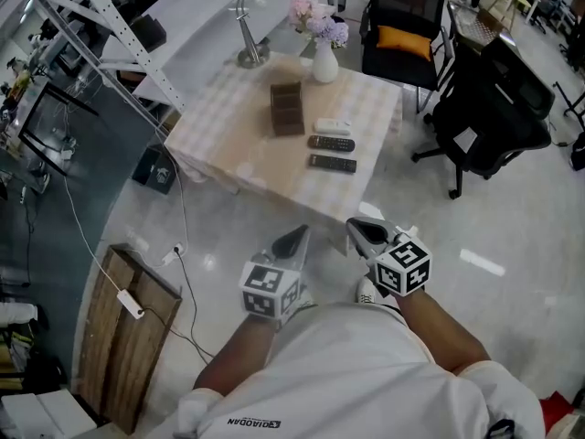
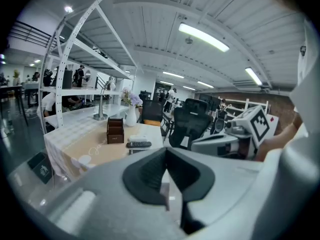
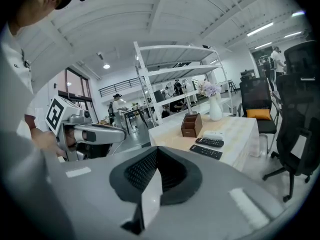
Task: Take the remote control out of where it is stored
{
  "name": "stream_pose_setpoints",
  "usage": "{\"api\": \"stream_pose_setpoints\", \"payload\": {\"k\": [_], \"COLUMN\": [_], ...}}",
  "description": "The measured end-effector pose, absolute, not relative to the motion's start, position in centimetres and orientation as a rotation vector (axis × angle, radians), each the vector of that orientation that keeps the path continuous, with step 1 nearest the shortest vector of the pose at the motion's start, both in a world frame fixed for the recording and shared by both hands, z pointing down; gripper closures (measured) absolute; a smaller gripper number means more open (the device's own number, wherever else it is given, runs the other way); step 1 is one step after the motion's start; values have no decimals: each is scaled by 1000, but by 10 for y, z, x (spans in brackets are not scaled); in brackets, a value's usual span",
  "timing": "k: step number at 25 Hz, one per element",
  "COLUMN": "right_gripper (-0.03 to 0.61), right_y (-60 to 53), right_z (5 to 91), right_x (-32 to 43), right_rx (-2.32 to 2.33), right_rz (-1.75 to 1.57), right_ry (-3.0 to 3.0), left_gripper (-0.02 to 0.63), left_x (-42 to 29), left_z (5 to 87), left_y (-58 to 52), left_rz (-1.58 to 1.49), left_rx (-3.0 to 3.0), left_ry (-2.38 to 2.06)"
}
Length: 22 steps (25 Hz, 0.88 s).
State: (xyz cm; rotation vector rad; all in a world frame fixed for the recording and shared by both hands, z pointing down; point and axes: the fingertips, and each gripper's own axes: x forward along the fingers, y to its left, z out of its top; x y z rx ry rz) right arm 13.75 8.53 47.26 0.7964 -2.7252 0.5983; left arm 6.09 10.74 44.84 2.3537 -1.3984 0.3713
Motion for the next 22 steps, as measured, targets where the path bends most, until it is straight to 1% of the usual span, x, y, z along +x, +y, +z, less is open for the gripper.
{"api": "stream_pose_setpoints", "payload": {"k": [22], "right_gripper": [574], "right_y": [89], "right_z": [475], "right_x": [143], "right_rx": [764], "right_rz": [577], "right_ry": [-2733], "left_gripper": [611], "left_x": [60], "left_z": [447], "left_y": [111], "left_rz": [380], "left_rx": [2342], "left_ry": [-1439]}}
